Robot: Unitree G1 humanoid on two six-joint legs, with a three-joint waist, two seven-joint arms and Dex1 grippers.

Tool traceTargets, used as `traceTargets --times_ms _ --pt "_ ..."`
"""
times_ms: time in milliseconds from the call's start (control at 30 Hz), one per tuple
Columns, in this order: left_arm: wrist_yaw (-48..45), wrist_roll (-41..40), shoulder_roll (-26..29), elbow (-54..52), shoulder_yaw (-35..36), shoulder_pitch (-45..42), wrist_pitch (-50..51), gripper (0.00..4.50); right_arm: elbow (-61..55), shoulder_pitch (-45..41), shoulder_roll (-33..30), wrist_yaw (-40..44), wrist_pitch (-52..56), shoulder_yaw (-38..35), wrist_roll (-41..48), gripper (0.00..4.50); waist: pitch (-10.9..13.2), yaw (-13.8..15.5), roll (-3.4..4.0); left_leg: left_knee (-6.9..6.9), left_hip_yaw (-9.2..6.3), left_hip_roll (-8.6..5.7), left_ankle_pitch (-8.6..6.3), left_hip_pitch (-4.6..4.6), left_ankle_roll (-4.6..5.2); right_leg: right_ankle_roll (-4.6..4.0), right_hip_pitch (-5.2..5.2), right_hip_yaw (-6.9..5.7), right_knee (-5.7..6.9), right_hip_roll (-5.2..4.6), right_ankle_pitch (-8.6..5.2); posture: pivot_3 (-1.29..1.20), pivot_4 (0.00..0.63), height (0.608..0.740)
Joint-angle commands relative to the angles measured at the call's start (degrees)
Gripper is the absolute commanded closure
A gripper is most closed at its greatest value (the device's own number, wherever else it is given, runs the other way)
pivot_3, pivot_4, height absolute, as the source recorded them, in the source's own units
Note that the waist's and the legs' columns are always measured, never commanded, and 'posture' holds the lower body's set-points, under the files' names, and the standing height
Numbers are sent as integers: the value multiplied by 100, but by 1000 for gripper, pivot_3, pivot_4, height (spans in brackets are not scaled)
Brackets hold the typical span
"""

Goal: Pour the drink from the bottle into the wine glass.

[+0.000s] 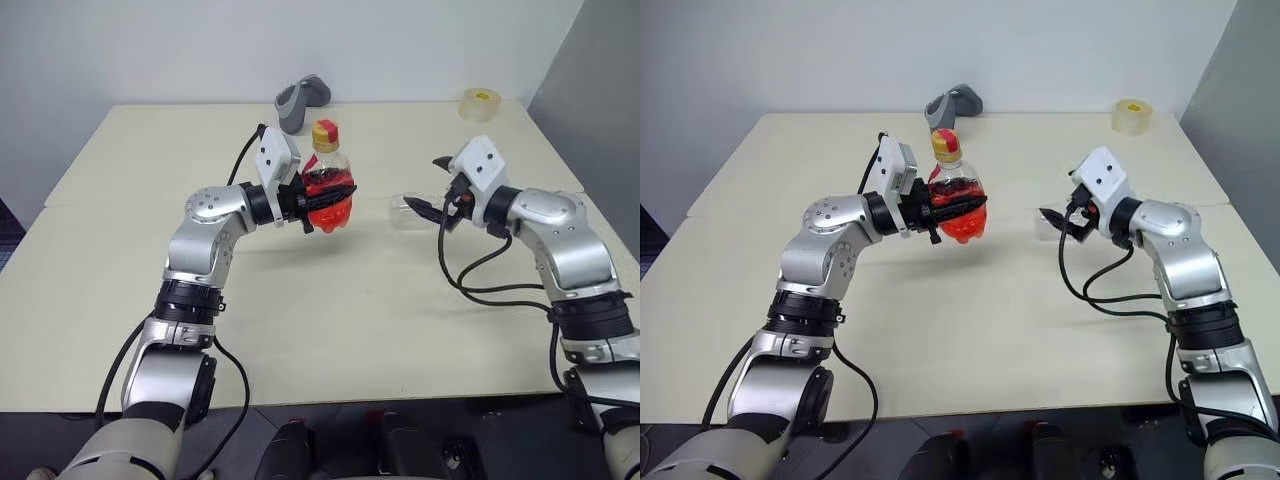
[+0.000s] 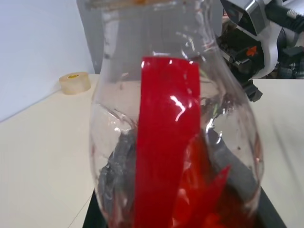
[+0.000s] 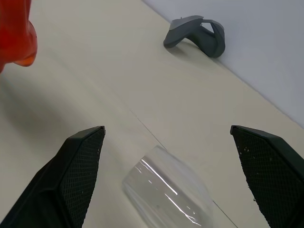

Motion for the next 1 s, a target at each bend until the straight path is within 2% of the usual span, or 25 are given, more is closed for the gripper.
traceTargets --times_ms 33,233,367,633,1000 --pt "13 -123 44 -304 148 -39 -54 3367 -248 22 18 -51 -99 -117 -26 0 0 -1 0 0 0 0 0 0 0 0 0 0 0 0 0 0 150 740" --pt "124 -105 51 -291 202 -3 -60 3367 -1106 -34 537 -106 1192 -661 1114 0 0 -3 0 0 -2 2 0 0 0 0 0 -1 2 0 0 0 150 740" --pt "135 -119 72 -348 200 64 -49 3367 -1632 -53 646 -149 1625 -736 1502 0 0 4 0 1 -6 0 0 0 0 0 1 -3 -1 -1 0 0 150 740" --pt "162 -103 76 -352 181 82 -49 3367 -1700 -934 1356 -766 2699 -1326 2712 0 0 -6 1 1 -5 0 0 1 0 0 -1 -3 5 0 0 0 150 740" --pt "126 -90 12 -288 126 1 -74 3367 -1335 -1389 1772 -882 2776 -1099 2941 0 0 -5 1 1 -8 -2 0 1 0 0 -2 -4 7 -2 0 0 150 740"
